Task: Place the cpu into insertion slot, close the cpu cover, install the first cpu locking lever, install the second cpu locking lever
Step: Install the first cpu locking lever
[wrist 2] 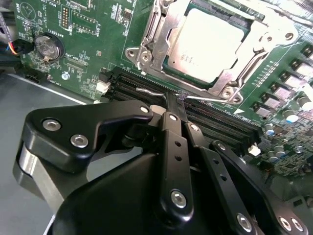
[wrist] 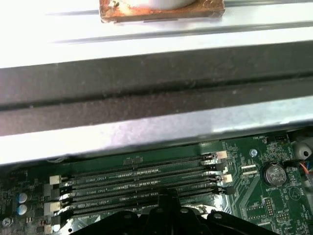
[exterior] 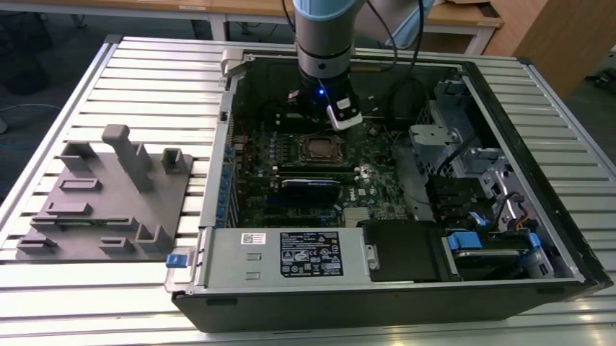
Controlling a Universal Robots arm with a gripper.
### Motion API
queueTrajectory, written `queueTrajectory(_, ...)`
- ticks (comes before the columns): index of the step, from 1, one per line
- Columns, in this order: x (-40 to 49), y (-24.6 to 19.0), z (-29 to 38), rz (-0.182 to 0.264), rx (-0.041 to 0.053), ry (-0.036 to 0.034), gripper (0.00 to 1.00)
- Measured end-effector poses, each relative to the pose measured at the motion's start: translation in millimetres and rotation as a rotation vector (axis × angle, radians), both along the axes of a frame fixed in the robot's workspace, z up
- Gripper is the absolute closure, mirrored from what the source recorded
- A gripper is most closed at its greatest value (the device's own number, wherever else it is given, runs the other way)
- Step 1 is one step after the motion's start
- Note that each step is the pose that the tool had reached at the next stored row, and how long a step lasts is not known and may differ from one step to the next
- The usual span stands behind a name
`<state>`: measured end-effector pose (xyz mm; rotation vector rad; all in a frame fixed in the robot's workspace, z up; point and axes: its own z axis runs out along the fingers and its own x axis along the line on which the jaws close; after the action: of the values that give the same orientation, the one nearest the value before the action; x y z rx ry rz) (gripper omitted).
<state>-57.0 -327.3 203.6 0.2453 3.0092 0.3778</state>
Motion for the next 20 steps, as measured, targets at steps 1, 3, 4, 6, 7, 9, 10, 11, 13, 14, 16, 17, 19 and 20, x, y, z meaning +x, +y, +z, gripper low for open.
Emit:
queueTrajectory(1, 0.0, -0.2, -0.1, -0.002, 0.0062, -0.0005, 0.90)
queueTrajectory(3, 0.0, -1.1, -0.1, -0.006, 0.0120, -0.0012, 0.90)
queueTrajectory(4, 0.0, -1.7, -0.1, -0.009, 0.0128, -0.0011, 0.90)
queueTrajectory(6, 0.0, -2.8, -0.1, -0.017, 0.0134, -0.0013, 0.90)
queueTrajectory(7, 0.0, -3.0, -0.1, -0.019, 0.0136, -0.0012, 0.90)
queueTrajectory(9, 0.0, -3.1, 0.1, -0.021, 0.0148, -0.0011, 0.90)
queueTrajectory(10, 0.0, -3.1, 0.4, -0.021, 0.0172, -0.0011, 0.90)
queueTrajectory(11, 0.0, -3.1, 1.0, -0.021, 0.0199, -0.0011, 0.90)
queueTrajectory(13, 0.0, -3.0, 3.0, -0.021, 0.0233, -0.0012, 0.90)
queueTrajectory(14, -0.1, -3.1, 4.4, -0.021, 0.0241, -0.0012, 0.90)
queueTrajectory(16, 0.0, -3.0, 8.3, -0.021, 0.0260, -0.0012, 0.90)
queueTrajectory(17, 0.0, -3.0, 10.4, -0.021, 0.0273, -0.0011, 0.90)
queueTrajectory(19, 0.0, -3.0, 14.6, -0.021, 0.0302, -0.0011, 0.90)
queueTrajectory(20, 0.0, -3.1, 16.7, -0.021, 0.0320, -0.0010, 0.90)
